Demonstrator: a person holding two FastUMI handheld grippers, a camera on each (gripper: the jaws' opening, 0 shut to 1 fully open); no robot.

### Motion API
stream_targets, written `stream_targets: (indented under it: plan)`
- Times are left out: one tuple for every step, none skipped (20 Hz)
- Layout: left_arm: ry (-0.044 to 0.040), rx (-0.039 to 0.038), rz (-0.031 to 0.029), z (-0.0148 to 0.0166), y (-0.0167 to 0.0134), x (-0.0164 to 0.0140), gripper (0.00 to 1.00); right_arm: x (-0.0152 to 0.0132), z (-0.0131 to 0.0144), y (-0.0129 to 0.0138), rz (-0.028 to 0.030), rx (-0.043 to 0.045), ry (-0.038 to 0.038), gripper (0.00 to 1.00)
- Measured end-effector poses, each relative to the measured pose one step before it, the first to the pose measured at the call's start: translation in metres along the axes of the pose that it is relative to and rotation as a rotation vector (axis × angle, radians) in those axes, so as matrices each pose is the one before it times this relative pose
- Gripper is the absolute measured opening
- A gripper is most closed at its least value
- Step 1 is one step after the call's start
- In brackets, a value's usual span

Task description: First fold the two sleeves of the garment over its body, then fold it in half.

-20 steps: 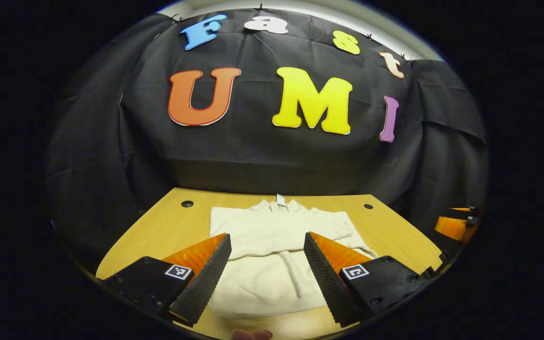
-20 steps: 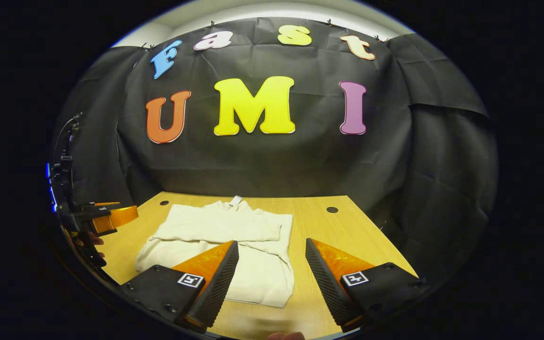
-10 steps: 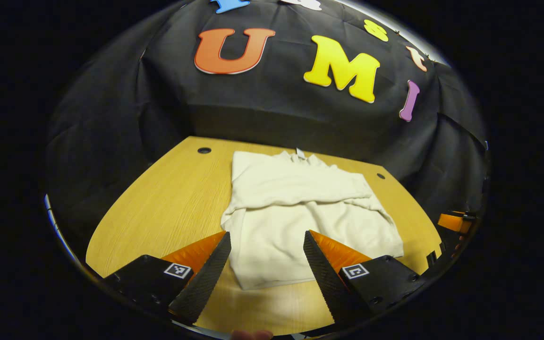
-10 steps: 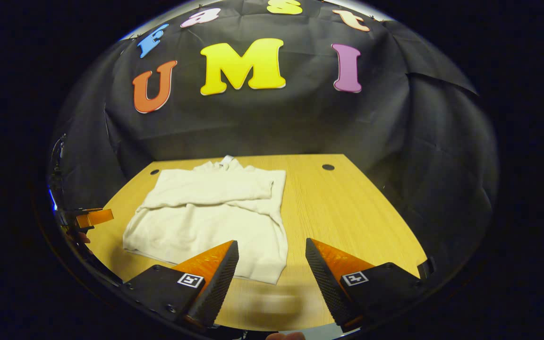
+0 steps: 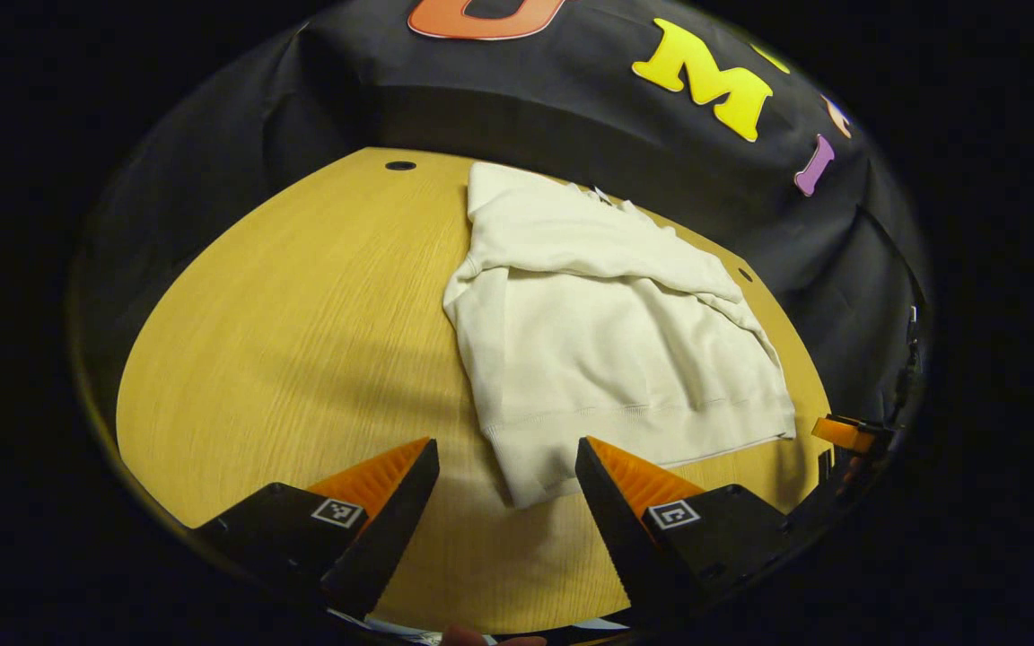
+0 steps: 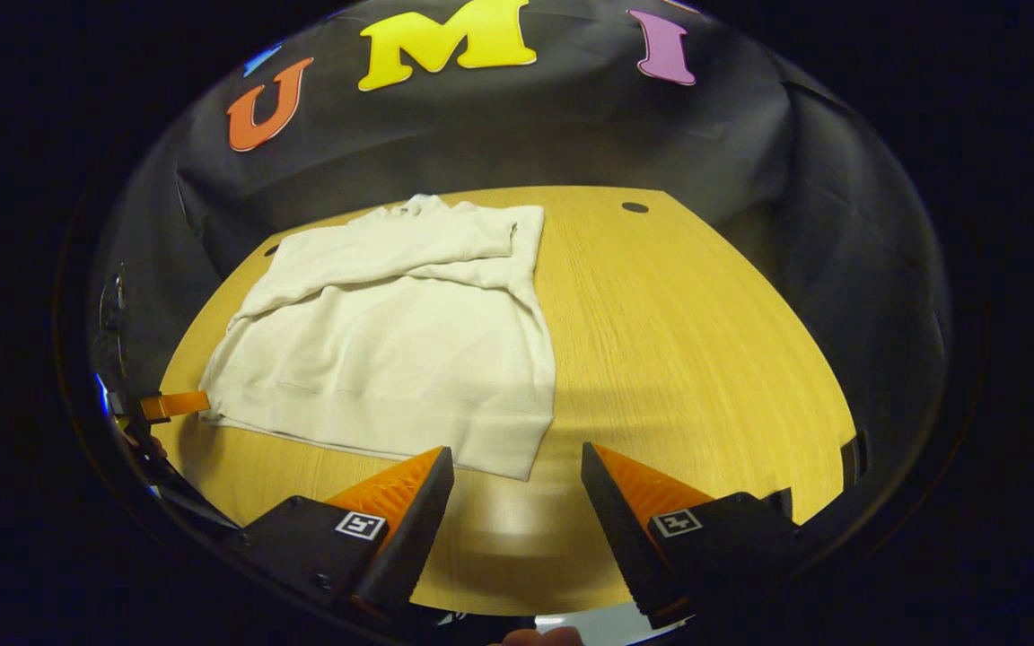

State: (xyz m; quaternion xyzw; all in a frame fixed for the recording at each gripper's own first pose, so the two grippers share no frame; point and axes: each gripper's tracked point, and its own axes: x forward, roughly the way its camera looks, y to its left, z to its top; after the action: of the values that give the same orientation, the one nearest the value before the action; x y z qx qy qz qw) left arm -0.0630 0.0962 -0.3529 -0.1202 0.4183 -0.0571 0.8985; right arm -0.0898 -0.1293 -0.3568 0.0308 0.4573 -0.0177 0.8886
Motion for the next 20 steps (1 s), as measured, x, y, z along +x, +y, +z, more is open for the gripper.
stream_targets:
  plan:
    - [0.00952, -0.00088, -0.00242, -0.00002, -0.00166, 0.00259, 0.99, 0.00648, -0.00213, -0.00094, -0.0061, 0.00785, 0.01417, 0.92]
    - [0.0008, -0.00128, -0.00024, 0.00264, -0.00166, 0.00237, 0.99, 0.00644, -0.00141, -0.00126, -0.00707, 0.01235, 0.01456, 0.92]
    - [0.00703, -0.00156, -0.00134, 0.00187, -0.00247, 0.00398, 0.99, 0.00773, -0.00184, 0.00039, -0.0072, 0.01199, 0.01448, 0.92]
    - [0.00714, 0.00142, 0.00812, 0.00183, 0.00013, 0.00197, 0.98, 0.00598, -0.00245, -0.00001, -0.00614, 0.00535, 0.01968, 0.92]
    - [0.00658, 0.00389, 0.00721, 0.0004, -0.00034, 0.0009, 0.96, 0.00515, -0.00095, -0.00018, -0.01024, -0.00371, 0.0106, 0.92]
    - [0.00729, 0.00259, 0.00786, 0.00093, -0.00041, 0.00111, 0.95, 0.00423, 0.00004, 0.00123, -0.00468, -0.00576, 0.0064, 0.92]
    - [0.00667, 0.00668, 0.00672, 0.0002, -0.0009, 0.00273, 0.92, 0.00396, -0.0011, 0.00228, -0.00344, -0.00374, 0.0064, 0.92]
    - [0.00969, 0.00564, 0.00929, 0.00063, -0.0009, 0.00123, 0.91, 0.00134, 0.00112, 0.002, -0.0031, -0.00703, -0.00108, 0.92]
    - [0.00626, 0.00251, 0.01157, 0.00172, 0.00028, 0.0029, 0.88, 0.00221, -0.00039, 0.00599, 0.01685, -0.00248, 0.00092, 0.92]
    - [0.00302, 0.0005, 0.01373, -0.00014, 0.00043, 0.00295, 0.81, -0.00021, 0.00291, 0.00515, 0.01572, -0.01505, -0.00256, 0.78]
    - [0.0049, -0.00841, 0.01032, 0.00279, 0.00138, 0.00031, 0.7, 0.00142, -0.00017, 0.00162, 0.00407, -0.00954, 0.00622, 0.64]
    - [0.0053, -0.01168, -0.00014, 0.00094, 0.00097, -0.00073, 0.6, -0.00218, 0.00279, 0.0046, 0.03633, 0.0207, 0.0059, 0.59]
    - [0.00845, -0.01045, 0.00092, -0.00233, 0.00096, 0.0014, 0.49, 0.00379, -0.00083, 0.00099, 0.00254, 0.02333, 0.00858, 0.4]
    - [0.00144, -0.02397, -0.01292, 0.00159, -0.00103, 0.00001, 0.41, -0.00067, 0.00094, -0.00023, 0.0002, 0.00616, 0.00754, 0.22]
    - [0.00837, -0.02517, -0.01864, -0.0013, -0.00342, 0.00063, 0.23, -0.00005, 0.00179, 0.00029, 0.0048, 0.00113, -0.00157, 0.23]
    - [0.00092, -0.01738, -0.01326, 0.00059, -0.00145, -0.0007, 0.17, 0.00023, -0.00059, 0.0003, -0.00166, 0.00331, 0.01446, 0.15]
    - [0.00324, -0.0108, -0.01186, -0.00158, -0.00217, -0.00064, 0.1, 0.0018, -0.00007, 0.00013, 0.002, 0.00571, 0.00129, 0.06]
    - [0.0028, -0.00629, -0.00827, -0.00168, -0.00194, -0.00036, 0.07, -0.00159, 0.00049, 0.00029, 0.00531, 0.01255, 0.00613, 0.07]
    - [0.00225, 0.0006, -0.0058, -0.00026, -0.00134, -0.00214, 0.04, -0.00107, 0.00074, 0.00007, 0.00692, 0.01816, -0.00173, 0.06]
    - [-0.00158, 0.00222, -0.00454, 0.00085, -0.00056, -0.00397, 0.04, -0.00317, 0.00262, -0.00122, 0.00491, 0.01674, -0.01, 0.06]
